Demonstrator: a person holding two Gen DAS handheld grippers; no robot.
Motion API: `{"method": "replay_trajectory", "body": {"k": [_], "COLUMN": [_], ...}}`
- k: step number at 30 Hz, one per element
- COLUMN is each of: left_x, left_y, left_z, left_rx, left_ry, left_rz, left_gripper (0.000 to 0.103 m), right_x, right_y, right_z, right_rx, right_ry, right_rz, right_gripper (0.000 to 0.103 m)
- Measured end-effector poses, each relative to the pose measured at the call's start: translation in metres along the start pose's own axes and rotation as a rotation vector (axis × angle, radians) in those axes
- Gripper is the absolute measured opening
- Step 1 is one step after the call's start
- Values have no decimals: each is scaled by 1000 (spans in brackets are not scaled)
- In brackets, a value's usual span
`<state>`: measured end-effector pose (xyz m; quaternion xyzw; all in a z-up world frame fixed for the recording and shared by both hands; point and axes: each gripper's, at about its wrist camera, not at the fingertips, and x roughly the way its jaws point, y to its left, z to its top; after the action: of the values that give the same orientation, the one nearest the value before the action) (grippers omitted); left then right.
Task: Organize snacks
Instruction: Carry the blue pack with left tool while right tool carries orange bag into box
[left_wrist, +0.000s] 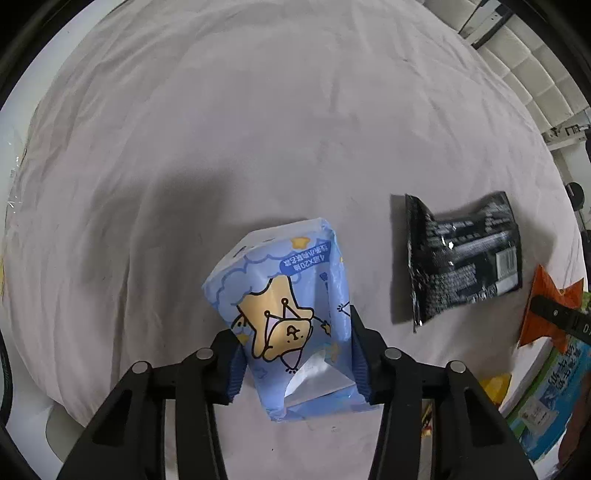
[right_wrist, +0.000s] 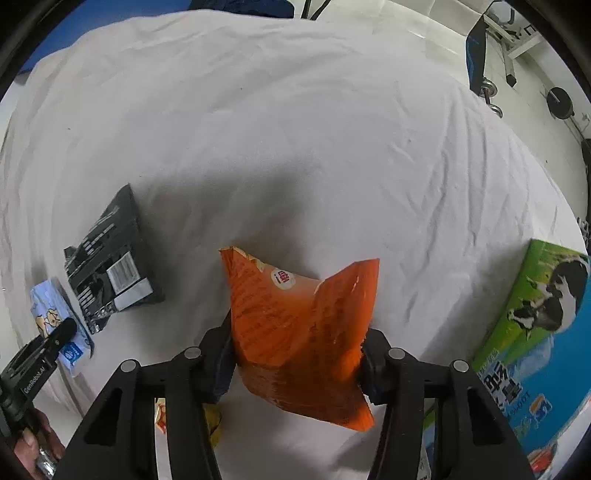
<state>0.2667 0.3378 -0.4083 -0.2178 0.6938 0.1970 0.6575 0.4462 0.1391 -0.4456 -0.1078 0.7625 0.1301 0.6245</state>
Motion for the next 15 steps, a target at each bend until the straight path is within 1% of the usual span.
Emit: {"method": "replay_trajectory", "body": {"k": [4,6,12,15], "left_x": [-16,-25,-76,-105], "left_y": [-7,-8,-14,-29], "left_z": [-21,-24,-50,-68], "left_rx": [21,30,87,140], "left_ry": [-39,-55,-152,-199], "left_rz": [-6,-15,-58,-97], "left_gripper": [37,36,36,36], "right_x": [-16,-26,-66,-90], "right_y": [-4,-5,-13,-20], "right_z": [-11,-19,-56,-78], "right_rx": [18,15,2,1], "right_ry": [-25,-44,-115,-156], "right_rz": [31,48,134,176], "right_gripper": [54,54,54,54]}}
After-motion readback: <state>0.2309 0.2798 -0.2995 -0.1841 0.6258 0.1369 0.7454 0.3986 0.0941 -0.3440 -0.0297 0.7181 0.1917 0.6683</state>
